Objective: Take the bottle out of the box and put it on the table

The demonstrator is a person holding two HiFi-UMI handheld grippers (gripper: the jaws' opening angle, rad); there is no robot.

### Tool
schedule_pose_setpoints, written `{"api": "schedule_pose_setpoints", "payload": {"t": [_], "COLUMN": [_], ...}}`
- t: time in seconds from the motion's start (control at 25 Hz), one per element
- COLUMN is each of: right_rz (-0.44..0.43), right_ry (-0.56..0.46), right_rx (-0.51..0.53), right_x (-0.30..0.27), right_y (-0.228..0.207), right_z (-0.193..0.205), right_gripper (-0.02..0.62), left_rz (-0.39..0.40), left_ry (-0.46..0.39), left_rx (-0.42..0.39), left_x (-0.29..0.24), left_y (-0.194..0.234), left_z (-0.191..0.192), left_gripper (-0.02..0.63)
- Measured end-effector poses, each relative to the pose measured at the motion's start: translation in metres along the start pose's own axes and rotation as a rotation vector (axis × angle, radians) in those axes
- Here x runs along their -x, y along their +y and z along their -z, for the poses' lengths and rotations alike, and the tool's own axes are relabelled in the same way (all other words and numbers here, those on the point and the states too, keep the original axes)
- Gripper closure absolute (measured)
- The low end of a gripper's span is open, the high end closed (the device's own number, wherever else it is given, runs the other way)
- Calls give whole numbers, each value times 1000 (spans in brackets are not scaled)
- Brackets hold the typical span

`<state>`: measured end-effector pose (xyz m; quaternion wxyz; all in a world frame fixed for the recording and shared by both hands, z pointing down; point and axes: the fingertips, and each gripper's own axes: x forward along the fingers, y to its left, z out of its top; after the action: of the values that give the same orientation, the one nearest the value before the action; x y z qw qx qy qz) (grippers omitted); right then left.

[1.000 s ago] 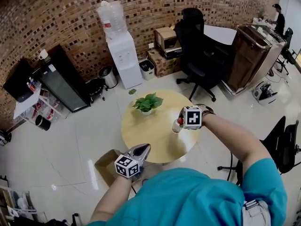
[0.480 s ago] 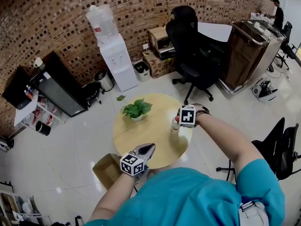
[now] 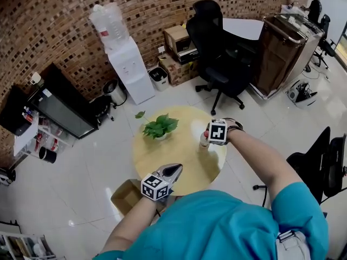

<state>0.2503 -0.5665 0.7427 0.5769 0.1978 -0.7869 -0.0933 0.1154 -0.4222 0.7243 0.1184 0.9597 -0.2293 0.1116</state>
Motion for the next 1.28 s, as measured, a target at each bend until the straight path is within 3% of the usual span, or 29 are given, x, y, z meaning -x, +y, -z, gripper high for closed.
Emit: {"api": "schedule_pose_setpoints", "payload": {"t": [0.44, 0.52, 0.8, 1.04, 1.28], "right_rz": [14, 24, 44, 97, 73], "right_ry": [-1, 2, 17, 19, -129], "right_rx": [-82, -99, -161, -208, -346], "right_x": [-10, -12, -12, -5, 2], "right_y": [15, 13, 18, 23, 44], "right_z": [-10, -9, -12, -25, -45], "right_gripper": [422, 378, 319, 299, 287], "left_rz": [70, 85, 130, 171, 205], "left_ry": [-8, -7, -12, -20, -40], "left_rx": [0, -3, -6, -8, 1], "left_x": [18, 19, 34, 56, 78], "left_y": [15, 17, 28, 37, 42], "left_z": [-3, -5, -7, -6, -3], "left_gripper": [606, 606, 606, 606, 606]}}
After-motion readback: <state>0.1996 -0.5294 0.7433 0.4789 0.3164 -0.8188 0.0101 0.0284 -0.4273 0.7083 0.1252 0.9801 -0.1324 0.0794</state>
